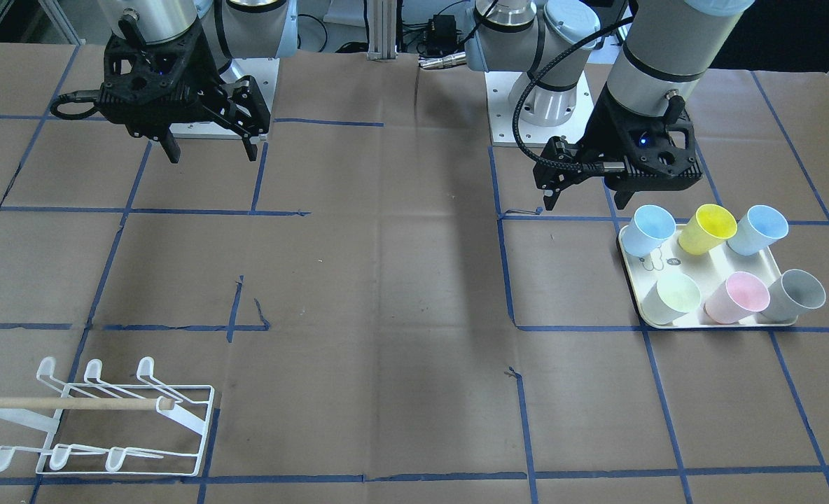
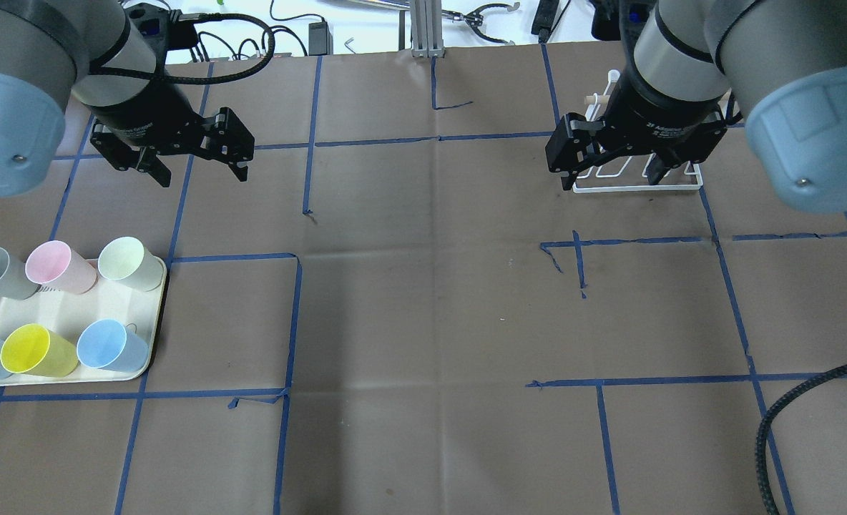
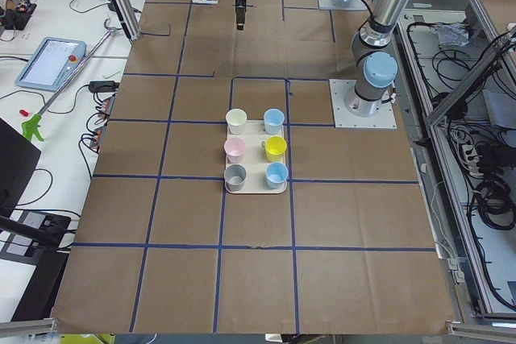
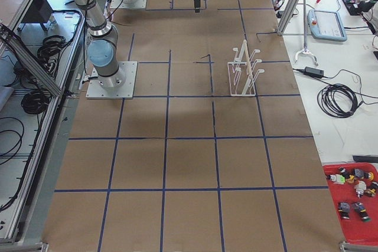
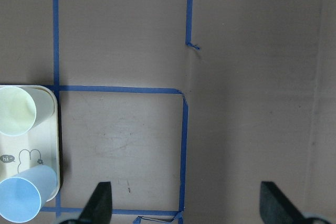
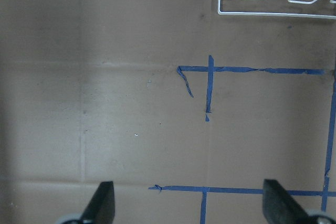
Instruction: Transfer IKEA cup to right arm and place on rack
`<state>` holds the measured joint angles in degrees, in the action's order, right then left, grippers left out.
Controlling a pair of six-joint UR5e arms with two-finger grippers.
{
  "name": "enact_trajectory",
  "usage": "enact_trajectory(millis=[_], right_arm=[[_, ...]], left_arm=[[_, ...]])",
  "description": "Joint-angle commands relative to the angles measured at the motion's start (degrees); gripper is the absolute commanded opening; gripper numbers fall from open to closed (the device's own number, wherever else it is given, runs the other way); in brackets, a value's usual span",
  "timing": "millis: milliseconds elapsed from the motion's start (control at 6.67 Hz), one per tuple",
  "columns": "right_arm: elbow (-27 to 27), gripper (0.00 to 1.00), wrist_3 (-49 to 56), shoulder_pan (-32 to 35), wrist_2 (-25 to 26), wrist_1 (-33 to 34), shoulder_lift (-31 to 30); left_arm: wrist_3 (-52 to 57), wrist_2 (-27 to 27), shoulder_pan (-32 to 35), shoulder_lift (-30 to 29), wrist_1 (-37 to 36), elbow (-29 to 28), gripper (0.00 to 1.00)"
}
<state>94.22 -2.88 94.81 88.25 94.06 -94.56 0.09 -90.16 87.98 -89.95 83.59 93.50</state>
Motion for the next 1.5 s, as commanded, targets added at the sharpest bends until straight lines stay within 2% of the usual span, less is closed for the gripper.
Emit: enact_trajectory(millis=[0,1050,1200,1350], right_arm=[[0.1,1.00,-0.1,0.0,0.0,0.0,0.0],[0.0,1.00,-0.1,0.0,0.0,-0.1,0.0],[0.0,1.00,0.0,-0.1,0.0,-0.1,0.0],[0.0,1.00,-0.1,0.0,0.0,0.0,0.1]], left_arm=[[0.0,0.0,0.0,0.0,0.0,0.0,1.00],[0.0,0.2,-0.8,0.7,0.0,1.6,1.00],[1.0,-0.2,-1.7,0.7,0.0,1.7,1.00],[6.6,-0.2,-5.6,0.7,0.1,1.8,1.00]])
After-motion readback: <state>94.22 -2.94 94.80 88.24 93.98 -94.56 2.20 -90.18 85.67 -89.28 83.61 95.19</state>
